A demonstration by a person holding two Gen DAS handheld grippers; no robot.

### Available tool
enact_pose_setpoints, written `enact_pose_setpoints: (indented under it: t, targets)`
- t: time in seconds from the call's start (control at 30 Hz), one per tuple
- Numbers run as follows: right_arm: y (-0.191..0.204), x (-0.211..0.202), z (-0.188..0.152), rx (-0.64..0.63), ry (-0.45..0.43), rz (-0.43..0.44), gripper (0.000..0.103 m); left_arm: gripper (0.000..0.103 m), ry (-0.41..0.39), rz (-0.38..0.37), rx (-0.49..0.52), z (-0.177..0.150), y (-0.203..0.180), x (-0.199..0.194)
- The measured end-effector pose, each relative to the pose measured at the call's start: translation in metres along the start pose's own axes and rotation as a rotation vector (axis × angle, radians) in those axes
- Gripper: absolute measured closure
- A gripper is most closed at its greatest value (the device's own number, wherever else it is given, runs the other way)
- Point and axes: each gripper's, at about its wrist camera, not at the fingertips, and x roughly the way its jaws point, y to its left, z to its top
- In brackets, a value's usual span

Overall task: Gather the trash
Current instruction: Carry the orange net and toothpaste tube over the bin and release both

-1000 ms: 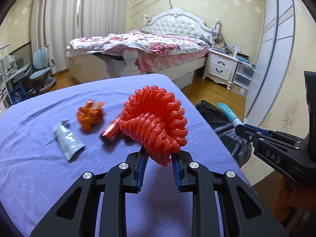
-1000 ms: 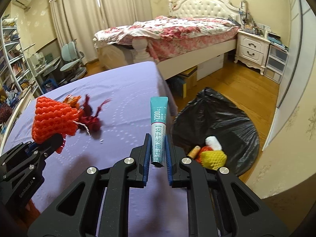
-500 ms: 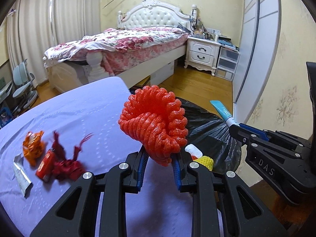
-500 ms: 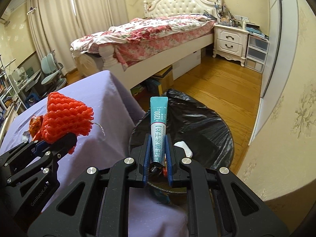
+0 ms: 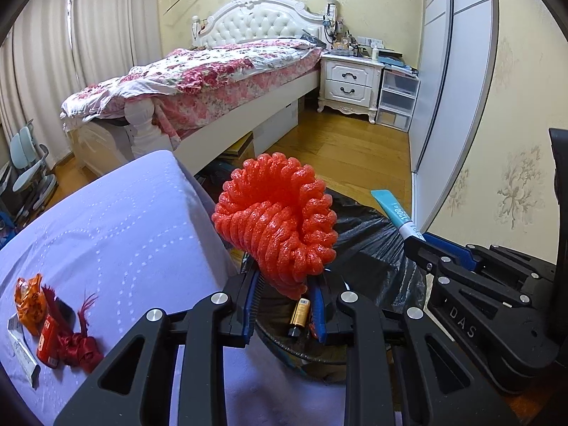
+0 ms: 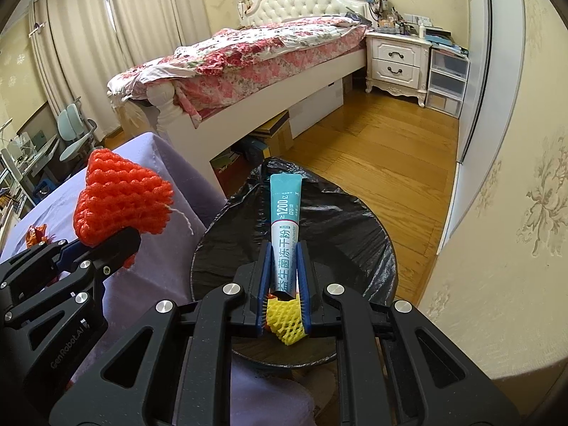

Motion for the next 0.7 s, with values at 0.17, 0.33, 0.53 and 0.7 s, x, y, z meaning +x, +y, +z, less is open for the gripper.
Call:
enact_pose_setpoints:
  t: [0.17, 0.33, 0.53, 0.7]
  targets:
    - [-0.007, 0.003, 0.0, 0.021, 0.008, -0.005, 0.083, 0.039, -0.002, 0.028, 0.007, 0.001, -0.003, 0.002]
    - [-0.009, 0.003, -0.002, 0.035, 0.005, -0.023, 0.074, 0.028, -0.02, 0.044, -0.027, 0.002, 0.004, -0.004]
    - [-0.007, -0.007, -0.007, 0.044, -0.014, -0.04, 0.052, 0.024, -0.02, 0.097, -0.059, -0.009, 0.015, -0.015]
    - [0.0, -0.015, -0.009, 0.038, -0.021, -0.026, 0.042, 0.023, -0.026, 0.137, -0.089, -0.021, 0.029, -0.031]
